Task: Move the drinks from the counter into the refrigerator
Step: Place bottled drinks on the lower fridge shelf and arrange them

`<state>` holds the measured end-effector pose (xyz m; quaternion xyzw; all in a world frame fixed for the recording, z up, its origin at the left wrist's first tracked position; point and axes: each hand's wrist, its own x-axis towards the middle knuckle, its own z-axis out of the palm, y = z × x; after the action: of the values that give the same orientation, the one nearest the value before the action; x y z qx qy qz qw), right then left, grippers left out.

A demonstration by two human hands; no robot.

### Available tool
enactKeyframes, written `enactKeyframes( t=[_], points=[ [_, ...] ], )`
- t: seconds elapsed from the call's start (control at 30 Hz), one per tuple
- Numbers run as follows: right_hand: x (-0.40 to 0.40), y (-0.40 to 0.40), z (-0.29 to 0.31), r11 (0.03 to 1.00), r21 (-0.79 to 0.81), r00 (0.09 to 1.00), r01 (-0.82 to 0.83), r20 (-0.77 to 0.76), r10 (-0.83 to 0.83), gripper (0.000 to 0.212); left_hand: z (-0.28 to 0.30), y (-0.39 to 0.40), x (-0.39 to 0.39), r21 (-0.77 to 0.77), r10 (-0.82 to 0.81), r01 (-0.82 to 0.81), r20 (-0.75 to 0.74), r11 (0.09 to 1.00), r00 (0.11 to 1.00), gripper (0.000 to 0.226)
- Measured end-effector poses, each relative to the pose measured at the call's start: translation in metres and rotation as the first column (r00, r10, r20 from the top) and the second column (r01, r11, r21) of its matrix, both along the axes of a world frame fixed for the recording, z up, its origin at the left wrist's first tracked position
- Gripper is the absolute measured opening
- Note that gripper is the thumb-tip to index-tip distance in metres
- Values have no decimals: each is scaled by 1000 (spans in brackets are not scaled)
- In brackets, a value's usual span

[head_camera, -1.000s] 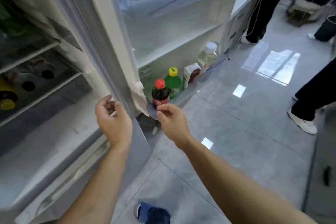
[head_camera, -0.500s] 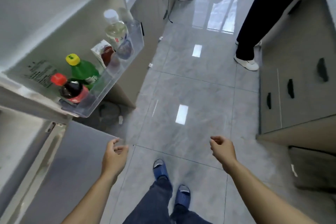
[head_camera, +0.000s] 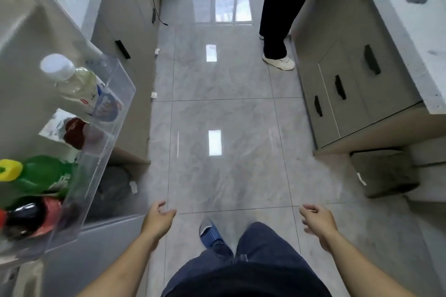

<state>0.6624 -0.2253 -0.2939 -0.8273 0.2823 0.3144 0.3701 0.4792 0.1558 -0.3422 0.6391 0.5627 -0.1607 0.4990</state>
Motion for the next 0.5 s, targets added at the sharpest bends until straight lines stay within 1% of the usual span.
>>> enactKeyframes(
  t=[0.17,0.27,0.4,0.5],
  points=[
    [16,7,-4,1000,-22,999,19,-26,-20,7,6,20,97,-47,28,-21,147,999,989,45],
    [39,7,-11,999,-33,998,30,-52,-32,7,8,32,150,-56,29,-18,203,998,979,41],
    [89,10,-24,999,-41,994,14,-109,-18,17,7,46,203,-56,57,-46,213,997,975,37],
    [142,22,-30,996,-58,987,-60,-150,51,24,10,56,224,-31,91,-87,145,996,985,34]
  ],
)
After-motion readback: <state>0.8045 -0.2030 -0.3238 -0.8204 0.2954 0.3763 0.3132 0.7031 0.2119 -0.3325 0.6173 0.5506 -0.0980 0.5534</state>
